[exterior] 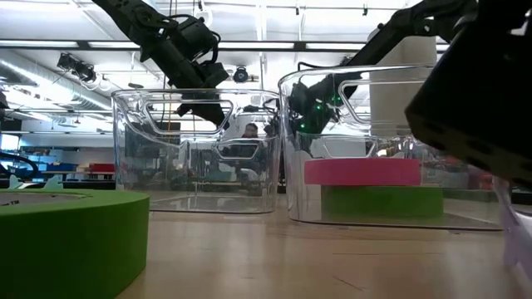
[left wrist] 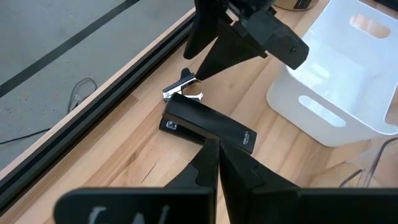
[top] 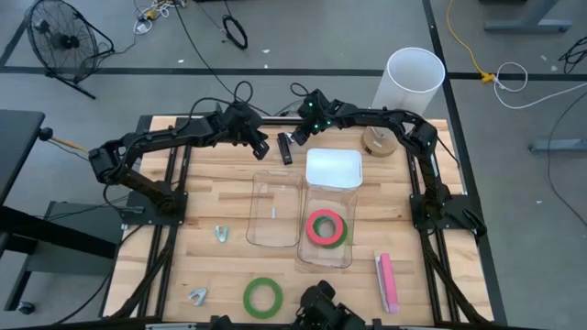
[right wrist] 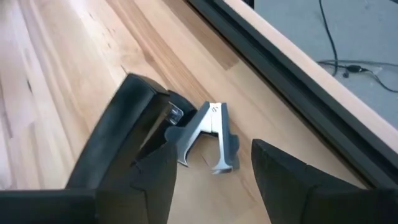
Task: Pick and place Stapler, Stapler remover, tape
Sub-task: Put the black staple remover into the white bin, then put the black stapler into the left transparent bin
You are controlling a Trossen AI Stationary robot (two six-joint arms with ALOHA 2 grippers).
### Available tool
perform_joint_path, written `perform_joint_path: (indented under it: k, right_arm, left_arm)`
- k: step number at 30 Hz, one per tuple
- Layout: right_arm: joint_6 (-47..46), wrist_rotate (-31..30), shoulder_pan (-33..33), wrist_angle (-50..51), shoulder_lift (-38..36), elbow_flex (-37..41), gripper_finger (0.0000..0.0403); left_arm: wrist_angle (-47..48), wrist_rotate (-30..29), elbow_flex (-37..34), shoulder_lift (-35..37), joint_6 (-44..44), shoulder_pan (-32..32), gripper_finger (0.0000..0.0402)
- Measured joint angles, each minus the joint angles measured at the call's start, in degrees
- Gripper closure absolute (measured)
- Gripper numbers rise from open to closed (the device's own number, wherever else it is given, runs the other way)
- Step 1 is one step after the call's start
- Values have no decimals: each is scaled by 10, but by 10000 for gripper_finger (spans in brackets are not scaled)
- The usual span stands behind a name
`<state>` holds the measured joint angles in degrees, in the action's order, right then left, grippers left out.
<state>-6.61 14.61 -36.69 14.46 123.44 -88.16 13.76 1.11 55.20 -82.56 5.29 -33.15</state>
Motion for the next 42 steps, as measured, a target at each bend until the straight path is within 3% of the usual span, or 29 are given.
perform_joint_path:
  k: [6,16,20,25,29,32,37,42]
  right_arm:
    - [1,0,-5,1,0,0,201]
    - [-39,38,-28,14,0,0,250]
    - [1,-12,-9,55,0,0,268]
    - [30,-33,17,49,-9,1,343]
    - [38,0,20,47,-53,1,395]
    - [45,17,28,100,-91,1,388]
    - [95,24,79,228,-151,2,335]
    - [90,24,151,291,-185,24,282]
  left_arm:
    - [0,0,0,0,0,0,388]
    - [-1,0,0,0,4,0,388]
    - [-2,0,0,0,5,0,388]
    - [-39,2,0,0,3,0,388]
    - [-56,6,0,0,5,0,388]
    - [-53,10,0,0,19,0,388]
    - [-54,25,0,-11,-7,16,388]
    - [-53,-29,0,-51,-43,37,387]
